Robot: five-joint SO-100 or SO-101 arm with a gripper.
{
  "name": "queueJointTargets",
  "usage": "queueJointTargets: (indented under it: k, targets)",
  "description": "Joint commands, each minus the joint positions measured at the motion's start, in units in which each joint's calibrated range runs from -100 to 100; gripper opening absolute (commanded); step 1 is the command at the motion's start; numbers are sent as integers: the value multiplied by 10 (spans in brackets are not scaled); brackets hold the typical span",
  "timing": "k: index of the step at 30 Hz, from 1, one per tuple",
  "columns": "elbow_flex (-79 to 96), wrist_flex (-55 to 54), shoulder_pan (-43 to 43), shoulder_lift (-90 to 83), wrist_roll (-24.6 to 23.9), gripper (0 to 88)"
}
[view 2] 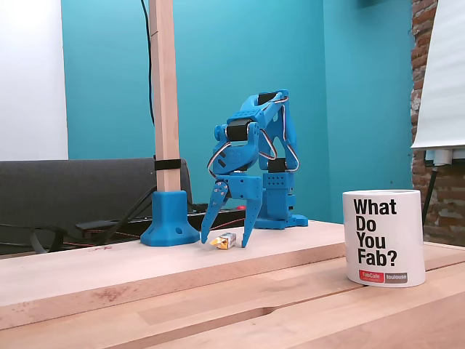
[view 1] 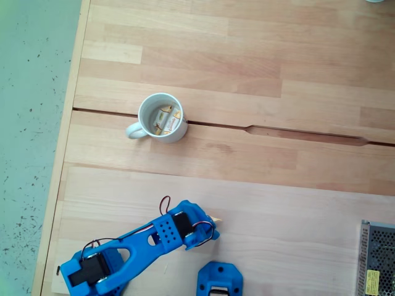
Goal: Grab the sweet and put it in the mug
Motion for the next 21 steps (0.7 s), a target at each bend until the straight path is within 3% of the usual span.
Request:
queueJointTargets:
  k: [1, 18, 21]
  targets:
    - [-4, -8, -4, -5, 0, 312]
    - [14, -3, -5, -13, -1, 298]
    - [15, 4, -5, -12, -1, 259]
